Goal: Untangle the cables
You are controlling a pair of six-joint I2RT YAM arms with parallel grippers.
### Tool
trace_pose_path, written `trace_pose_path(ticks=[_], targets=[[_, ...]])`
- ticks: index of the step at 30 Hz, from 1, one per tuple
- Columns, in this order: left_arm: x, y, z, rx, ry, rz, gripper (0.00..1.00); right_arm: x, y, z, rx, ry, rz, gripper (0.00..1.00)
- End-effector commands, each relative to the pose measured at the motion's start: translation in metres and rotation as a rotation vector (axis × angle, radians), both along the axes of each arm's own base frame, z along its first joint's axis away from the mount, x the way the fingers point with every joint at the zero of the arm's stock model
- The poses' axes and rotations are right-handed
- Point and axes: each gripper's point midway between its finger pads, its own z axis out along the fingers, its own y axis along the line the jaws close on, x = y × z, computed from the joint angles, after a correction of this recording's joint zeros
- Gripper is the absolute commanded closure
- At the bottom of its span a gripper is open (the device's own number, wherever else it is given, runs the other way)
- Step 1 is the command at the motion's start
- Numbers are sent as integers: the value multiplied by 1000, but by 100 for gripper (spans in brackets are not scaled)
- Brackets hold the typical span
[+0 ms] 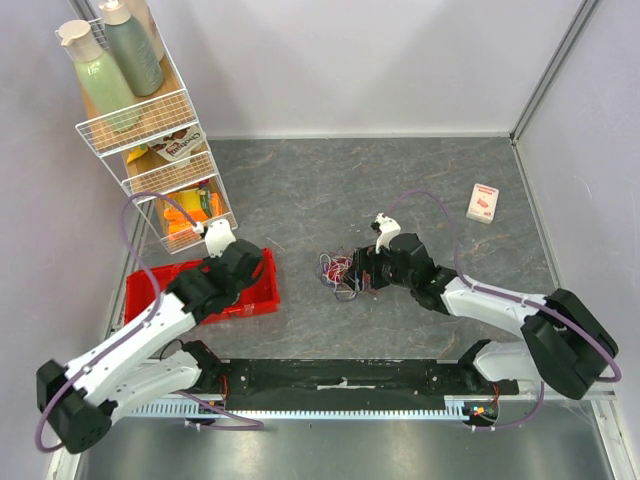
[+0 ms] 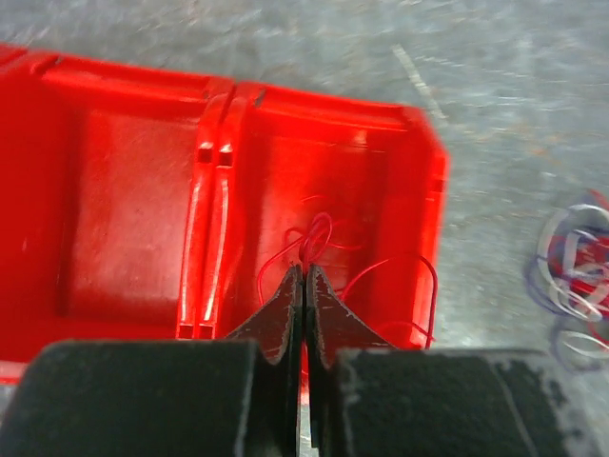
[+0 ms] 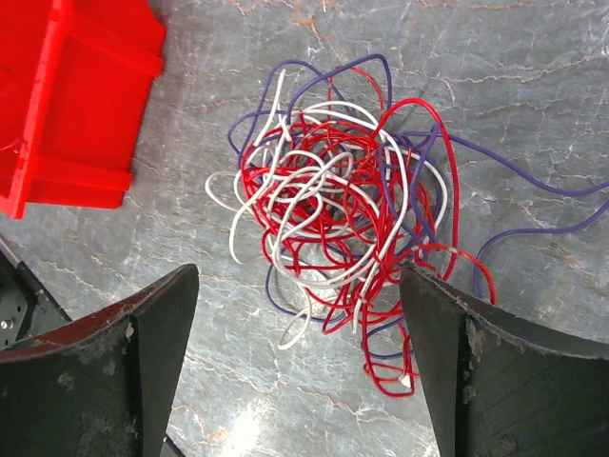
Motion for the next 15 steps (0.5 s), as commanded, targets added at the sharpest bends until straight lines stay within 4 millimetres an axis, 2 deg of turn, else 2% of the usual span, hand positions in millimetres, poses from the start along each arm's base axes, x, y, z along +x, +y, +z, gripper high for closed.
trace_pose_path(ticks=[1,5,8,10,11,13,15], targets=[[-1,32,-17,45,41,291,98,1,-3,21,54,-57,-27,6],[-8,39,-40,54,166,369,98,-1,-10,22,29,-62,-41,6],[-13,28,-58,14,249,366,98,1,-15,22,18,-79,-58,5],[-12,22,-60,-10,258,346,98,0,-14,22,5,-71,-47,5],[-9,19,-57,-18,245,329,93,-1,-14,22,4,-71,-40,5],[-1,13,-42,-51,200,284,62,-1,-14,21,-8,-75,-33,5],[6,3,-20,-88,146,199,40,-1,-16,19,-27,-68,-30,5]])
